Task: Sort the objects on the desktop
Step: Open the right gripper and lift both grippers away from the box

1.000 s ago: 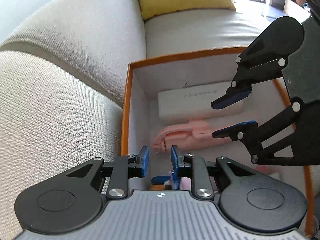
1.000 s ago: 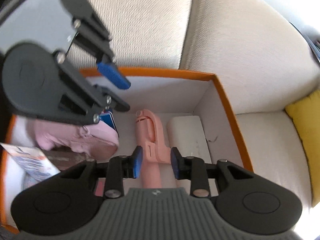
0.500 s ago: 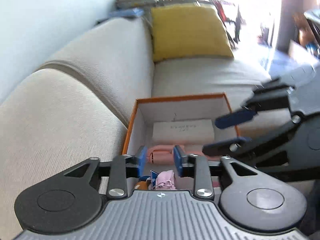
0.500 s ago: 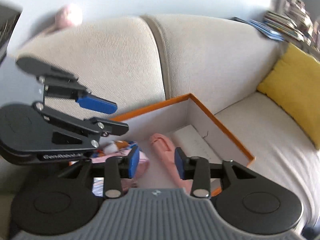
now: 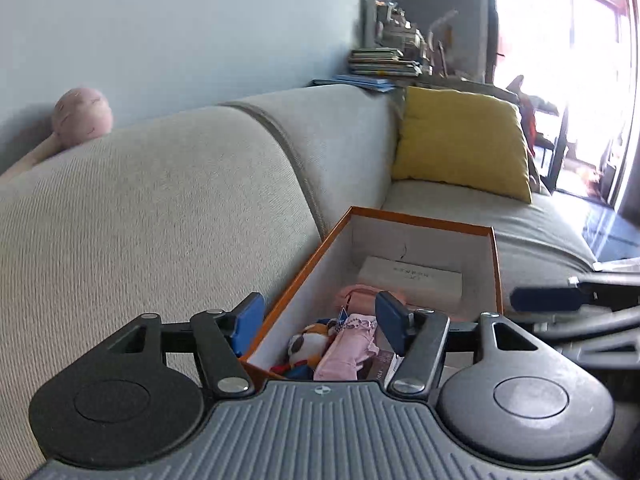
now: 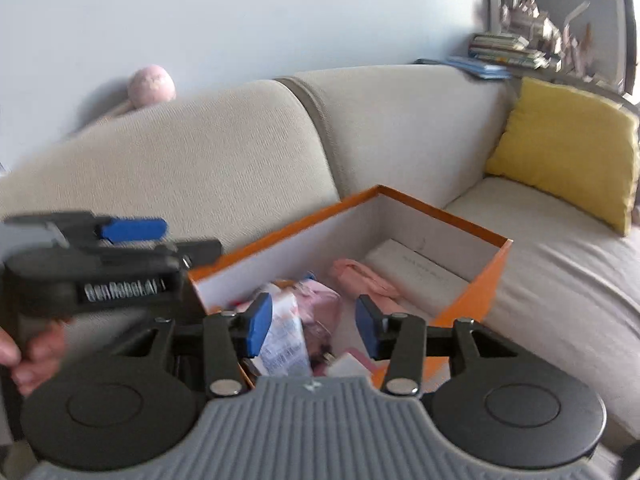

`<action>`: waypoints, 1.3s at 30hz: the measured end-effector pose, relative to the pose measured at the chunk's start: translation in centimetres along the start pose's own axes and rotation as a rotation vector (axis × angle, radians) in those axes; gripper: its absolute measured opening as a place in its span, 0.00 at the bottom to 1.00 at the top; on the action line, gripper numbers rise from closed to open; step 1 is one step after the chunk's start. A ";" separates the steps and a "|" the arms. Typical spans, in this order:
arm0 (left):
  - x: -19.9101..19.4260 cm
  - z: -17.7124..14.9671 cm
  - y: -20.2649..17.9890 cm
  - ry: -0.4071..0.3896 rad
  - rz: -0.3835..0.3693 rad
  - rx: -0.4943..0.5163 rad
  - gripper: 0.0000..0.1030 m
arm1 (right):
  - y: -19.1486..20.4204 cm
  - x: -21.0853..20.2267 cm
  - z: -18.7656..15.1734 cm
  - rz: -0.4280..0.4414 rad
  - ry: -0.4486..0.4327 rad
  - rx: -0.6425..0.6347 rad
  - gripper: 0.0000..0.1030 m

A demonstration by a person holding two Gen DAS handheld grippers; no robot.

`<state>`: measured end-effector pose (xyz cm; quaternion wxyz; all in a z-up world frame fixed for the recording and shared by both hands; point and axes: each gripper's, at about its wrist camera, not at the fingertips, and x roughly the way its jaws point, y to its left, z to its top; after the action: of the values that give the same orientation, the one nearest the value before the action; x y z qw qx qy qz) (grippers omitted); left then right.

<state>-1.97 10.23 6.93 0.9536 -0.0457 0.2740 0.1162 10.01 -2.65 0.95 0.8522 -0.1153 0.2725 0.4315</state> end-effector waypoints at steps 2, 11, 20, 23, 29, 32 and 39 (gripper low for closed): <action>0.9 0.3 -0.1 -0.001 0.008 -0.048 0.70 | 0.1 -0.5 -0.8 -0.026 -0.002 0.017 0.47; 4.1 0.4 -0.2 0.039 0.046 -0.014 0.73 | -0.6 0.9 -2.6 -0.027 0.002 0.081 0.52; 6.3 0.4 1.1 0.058 0.038 -0.032 0.85 | -0.1 2.5 -3.7 -0.043 0.011 0.060 0.54; 7.2 -0.1 0.8 0.113 0.023 -0.023 0.86 | 0.2 2.9 -3.8 -0.049 0.005 0.031 0.54; 7.8 -0.6 1.4 0.147 0.028 -0.036 0.86 | 0.4 3.5 -4.3 -0.045 0.011 0.012 0.54; 7.7 -0.6 1.5 0.148 0.030 -0.032 0.86 | 0.4 3.7 -4.3 -0.044 0.014 0.012 0.53; 7.5 -1.0 1.6 0.146 0.036 -0.027 0.86 | 0.5 3.8 -4.4 -0.050 0.015 0.010 0.53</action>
<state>3.33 13.12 2.01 0.9281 -0.0622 0.3420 0.1335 9.79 -1.68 -4.73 0.8612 -0.1210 0.2780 0.4080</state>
